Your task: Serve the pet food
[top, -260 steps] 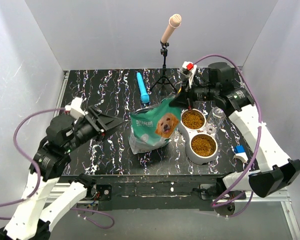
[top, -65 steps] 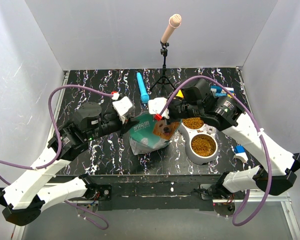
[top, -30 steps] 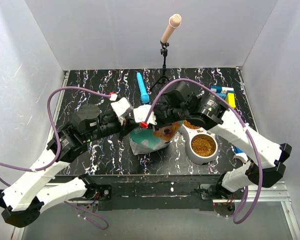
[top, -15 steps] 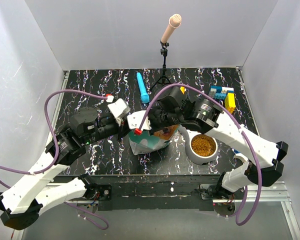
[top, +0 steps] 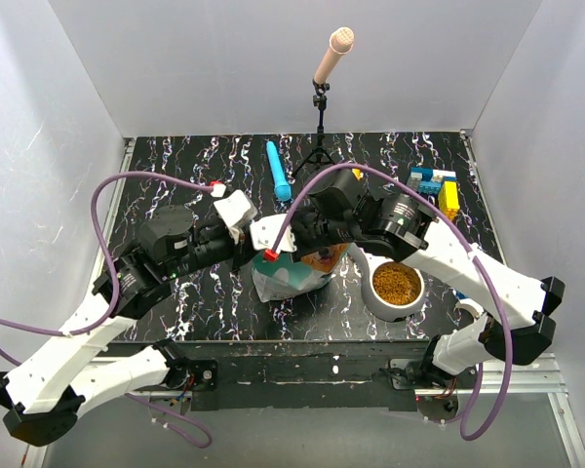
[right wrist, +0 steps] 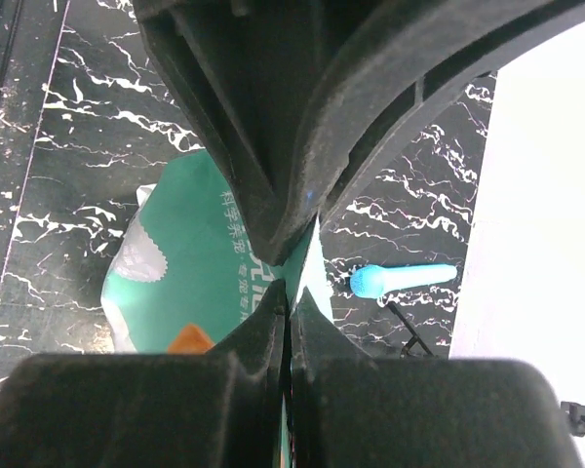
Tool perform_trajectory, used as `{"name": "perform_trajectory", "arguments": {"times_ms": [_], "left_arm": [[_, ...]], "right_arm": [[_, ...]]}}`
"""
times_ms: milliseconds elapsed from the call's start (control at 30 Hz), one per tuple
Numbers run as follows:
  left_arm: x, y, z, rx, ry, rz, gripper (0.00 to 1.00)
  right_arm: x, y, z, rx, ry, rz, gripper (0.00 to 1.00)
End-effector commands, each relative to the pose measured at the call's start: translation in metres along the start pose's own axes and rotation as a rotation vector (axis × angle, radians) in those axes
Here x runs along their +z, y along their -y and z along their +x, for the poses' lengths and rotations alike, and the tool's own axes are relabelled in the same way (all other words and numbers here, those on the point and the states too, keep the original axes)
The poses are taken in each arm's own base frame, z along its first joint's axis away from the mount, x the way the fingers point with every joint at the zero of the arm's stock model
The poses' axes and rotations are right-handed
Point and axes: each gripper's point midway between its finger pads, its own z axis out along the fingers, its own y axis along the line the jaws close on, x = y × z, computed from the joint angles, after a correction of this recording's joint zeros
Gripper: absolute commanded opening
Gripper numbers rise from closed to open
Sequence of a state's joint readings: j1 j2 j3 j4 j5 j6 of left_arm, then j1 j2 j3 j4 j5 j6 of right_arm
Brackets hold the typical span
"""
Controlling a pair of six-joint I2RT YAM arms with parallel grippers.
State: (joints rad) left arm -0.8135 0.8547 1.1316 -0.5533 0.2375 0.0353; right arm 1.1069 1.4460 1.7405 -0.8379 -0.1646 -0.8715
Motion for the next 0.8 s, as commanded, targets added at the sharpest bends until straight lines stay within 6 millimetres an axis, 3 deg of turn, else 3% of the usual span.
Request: {"name": "perform_trajectory", "arguments": {"times_ms": [0,200,300,400,467,700,733,767], "left_arm": [[0.013,0.002,-0.009,0.039,0.011,0.034,0.0],[0.007,0.006,-0.015,0.041,0.027,0.044,0.0],[0.003,0.01,-0.018,0.033,0.037,0.059,0.0],[0.001,0.01,-0.019,0.021,0.032,0.057,0.0],[-0.001,0.01,-0.022,0.019,0.042,0.053,0.0],[-0.003,0.009,-0.02,0.031,0.02,0.048,0.0],[-0.003,0.009,-0.019,0.032,0.017,0.046,0.0],[-0.004,0.009,-0.021,0.034,0.023,0.045,0.0]], "right_arm": [[-0.009,0.021,-0.004,0.001,0.007,0.115,0.06],[-0.031,0.026,0.034,0.048,-0.049,0.201,0.31],[-0.038,0.024,0.048,0.056,-0.078,0.207,0.29],[-0.043,0.03,0.058,0.061,-0.114,0.234,0.17],[-0.046,0.034,0.061,0.058,-0.128,0.244,0.02],[-0.064,0.041,0.057,0.082,-0.097,0.248,0.01],[-0.068,0.043,0.058,0.105,-0.084,0.266,0.04],[-0.073,0.045,0.062,0.113,-0.081,0.287,0.13]]}}
